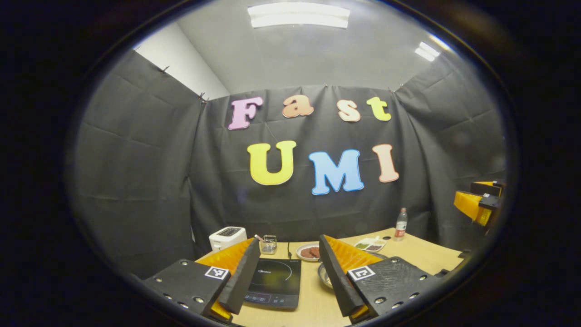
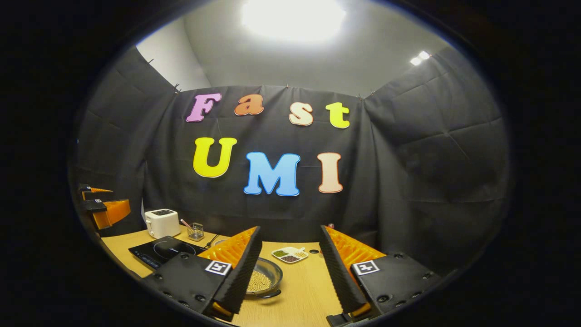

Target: First push the handle of the pot to place it horizontally, then grasp the pot with both hands and set it on the induction cooktop.

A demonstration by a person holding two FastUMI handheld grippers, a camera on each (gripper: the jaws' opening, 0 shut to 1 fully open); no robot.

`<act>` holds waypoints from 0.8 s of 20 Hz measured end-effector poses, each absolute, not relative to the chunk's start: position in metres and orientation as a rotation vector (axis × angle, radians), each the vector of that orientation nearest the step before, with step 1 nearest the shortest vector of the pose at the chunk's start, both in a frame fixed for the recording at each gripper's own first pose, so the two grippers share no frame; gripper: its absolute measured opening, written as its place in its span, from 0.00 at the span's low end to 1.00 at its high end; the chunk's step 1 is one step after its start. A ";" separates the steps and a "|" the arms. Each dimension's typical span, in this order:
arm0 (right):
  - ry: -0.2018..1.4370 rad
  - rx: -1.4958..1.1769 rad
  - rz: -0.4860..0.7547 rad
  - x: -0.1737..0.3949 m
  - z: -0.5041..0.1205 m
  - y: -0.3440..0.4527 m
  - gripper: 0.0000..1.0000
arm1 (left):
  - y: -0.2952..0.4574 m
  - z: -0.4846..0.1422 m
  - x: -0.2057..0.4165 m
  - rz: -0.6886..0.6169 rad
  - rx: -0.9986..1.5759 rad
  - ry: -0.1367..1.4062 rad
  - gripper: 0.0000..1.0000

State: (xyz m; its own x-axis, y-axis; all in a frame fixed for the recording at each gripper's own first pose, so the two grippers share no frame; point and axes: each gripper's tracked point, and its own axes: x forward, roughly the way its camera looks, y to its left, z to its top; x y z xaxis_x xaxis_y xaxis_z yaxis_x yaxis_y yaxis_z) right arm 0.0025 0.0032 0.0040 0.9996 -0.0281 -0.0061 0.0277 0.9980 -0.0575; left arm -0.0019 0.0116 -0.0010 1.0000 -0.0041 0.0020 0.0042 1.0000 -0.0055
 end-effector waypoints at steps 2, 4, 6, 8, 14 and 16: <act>-0.002 -0.074 -0.021 0.003 0.006 0.010 0.72 | 0.014 -0.001 -0.001 -0.008 -0.007 -0.001 0.80; -0.009 -0.086 -0.019 0.005 0.007 0.014 0.62 | 0.018 -0.002 0.002 -0.007 -0.010 -0.001 0.80; -0.007 -0.081 -0.005 0.006 0.007 0.023 0.51 | 0.023 -0.005 0.004 -0.004 -0.015 0.001 0.80; 0.006 -0.073 0.013 0.008 0.004 0.030 0.43 | 0.028 -0.005 0.006 -0.001 -0.015 0.000 0.80; 0.028 -0.057 0.026 0.016 -0.002 0.049 0.03 | 0.051 -0.002 0.010 0.009 -0.009 -0.023 0.80; 0.018 -0.062 0.015 0.017 0.002 0.052 0.02 | 0.061 -0.005 0.011 0.013 -0.010 -0.025 0.77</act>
